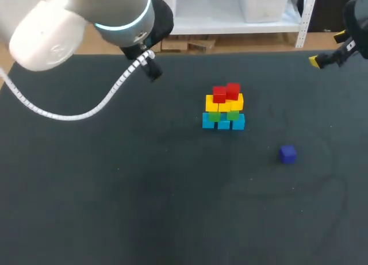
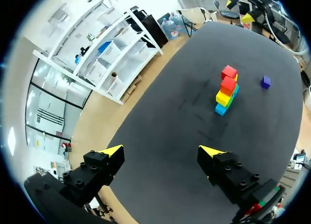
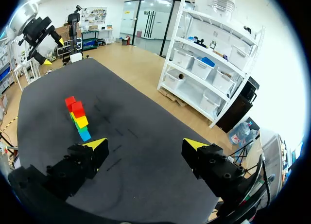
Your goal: Place the blue cubes, place green cubes on the blue cubes, place the yellow cubes on the green cubes, then place the red cubes on the yellow cubes, and place purple cube on the red cubes.
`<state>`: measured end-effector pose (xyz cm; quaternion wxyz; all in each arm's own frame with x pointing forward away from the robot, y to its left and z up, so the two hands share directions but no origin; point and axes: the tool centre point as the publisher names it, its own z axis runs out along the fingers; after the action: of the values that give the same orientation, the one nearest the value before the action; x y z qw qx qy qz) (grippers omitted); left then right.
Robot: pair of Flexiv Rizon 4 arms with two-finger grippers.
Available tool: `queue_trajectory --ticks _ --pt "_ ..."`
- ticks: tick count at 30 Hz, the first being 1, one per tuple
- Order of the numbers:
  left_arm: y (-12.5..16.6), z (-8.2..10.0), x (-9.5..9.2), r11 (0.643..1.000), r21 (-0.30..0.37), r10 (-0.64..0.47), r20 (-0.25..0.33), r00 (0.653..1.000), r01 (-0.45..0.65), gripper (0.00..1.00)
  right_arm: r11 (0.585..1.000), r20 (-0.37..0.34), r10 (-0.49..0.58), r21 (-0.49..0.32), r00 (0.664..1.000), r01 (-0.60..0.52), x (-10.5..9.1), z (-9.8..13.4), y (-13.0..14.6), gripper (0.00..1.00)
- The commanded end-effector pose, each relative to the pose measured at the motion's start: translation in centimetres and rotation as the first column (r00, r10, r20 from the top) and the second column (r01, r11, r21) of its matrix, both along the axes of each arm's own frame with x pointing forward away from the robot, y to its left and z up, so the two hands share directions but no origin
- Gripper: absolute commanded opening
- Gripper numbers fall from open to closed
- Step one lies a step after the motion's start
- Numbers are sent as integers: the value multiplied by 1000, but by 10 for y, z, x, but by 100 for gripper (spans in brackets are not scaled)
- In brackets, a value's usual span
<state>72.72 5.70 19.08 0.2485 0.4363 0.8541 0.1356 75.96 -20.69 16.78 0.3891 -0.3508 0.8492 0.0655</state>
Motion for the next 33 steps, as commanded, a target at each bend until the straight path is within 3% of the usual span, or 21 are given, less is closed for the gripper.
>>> queue_trajectory --ticks 1,7,11,17,25,33 --pt "-5 0 6 1000 15 7 -16 1000 -7 100 999 26 -39 -24 999 40 -4 0 2 100" --pt "-5 0 6 1000 15 7 -16 1000 -7 100 999 26 -39 -24 999 40 -4 0 2 100" --pt "-2 1 13 990 -129 72 65 995 -63 100 999 26 -39 -24 999 40 -4 0 2 100" --pt "21 2 23 946 -275 219 159 963 -170 100 999 26 -39 -24 999 40 -4 0 2 100" --pt "58 1 32 899 -384 296 179 938 -211 100 999 26 -39 -24 999 40 -4 0 2 100" --pt "80 5 38 867 -432 360 201 911 -247 100 999 26 -39 -24 999 40 -4 0 2 100"
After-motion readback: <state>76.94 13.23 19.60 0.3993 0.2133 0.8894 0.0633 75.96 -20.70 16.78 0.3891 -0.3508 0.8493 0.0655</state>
